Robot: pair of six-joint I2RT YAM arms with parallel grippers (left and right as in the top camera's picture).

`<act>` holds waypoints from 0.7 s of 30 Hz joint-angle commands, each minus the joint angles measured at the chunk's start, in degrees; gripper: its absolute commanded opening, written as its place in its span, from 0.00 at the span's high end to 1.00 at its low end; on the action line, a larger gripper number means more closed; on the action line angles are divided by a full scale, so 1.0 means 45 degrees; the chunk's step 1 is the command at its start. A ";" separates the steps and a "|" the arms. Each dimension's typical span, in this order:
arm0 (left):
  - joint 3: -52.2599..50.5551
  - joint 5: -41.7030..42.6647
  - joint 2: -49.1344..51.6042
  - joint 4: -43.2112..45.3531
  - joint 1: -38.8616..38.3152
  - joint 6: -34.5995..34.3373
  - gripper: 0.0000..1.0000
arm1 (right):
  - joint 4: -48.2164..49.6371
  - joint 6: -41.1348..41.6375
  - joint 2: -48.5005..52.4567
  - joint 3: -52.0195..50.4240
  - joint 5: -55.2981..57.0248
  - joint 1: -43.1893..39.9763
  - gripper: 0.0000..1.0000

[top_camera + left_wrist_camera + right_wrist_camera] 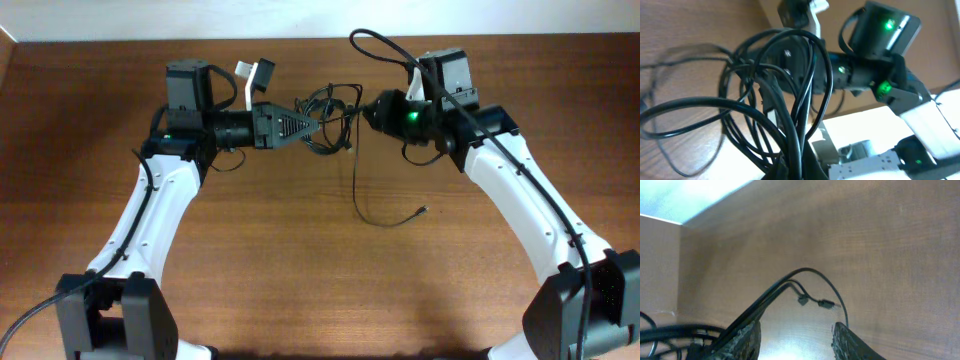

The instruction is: Untangle cables

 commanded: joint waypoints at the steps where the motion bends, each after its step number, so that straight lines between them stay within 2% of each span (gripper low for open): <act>1: 0.0034 0.1190 -0.0214 0.0073 0.0010 0.0049 1.00 | 0.0622 -0.0699 0.0078 0.0078 0.0393 0.0019 0.52; 3: 0.0034 0.0850 -0.0214 0.0073 0.0005 0.0476 1.00 | 0.0330 -0.0699 0.0073 0.0078 -0.0131 0.0015 0.28; 8: 0.0034 -0.1379 -0.0214 0.0136 0.0005 0.3240 1.00 | -0.1987 -0.0699 -0.0219 0.0078 -0.1651 -0.0393 0.29; 12: 0.0034 -0.1554 -0.0214 0.0602 0.0005 0.3230 1.00 | -0.3259 -0.1792 -0.0753 0.0078 -0.2259 -0.0447 0.23; 15: 0.0034 -0.1559 -0.0214 0.0593 0.0005 0.3230 1.00 | -0.3113 -0.4439 -0.1001 0.0078 -0.4192 -0.0452 0.20; 19: 0.0034 -0.1559 -0.0214 0.0573 0.0005 0.3230 1.00 | -0.3186 -0.5498 -0.1175 0.0078 -0.4182 -0.0461 0.20; 21: 0.0034 -0.1350 -0.0214 0.0549 0.0005 0.3220 1.00 | -0.2909 -0.5600 -0.1345 0.0078 -0.3400 -0.0447 0.20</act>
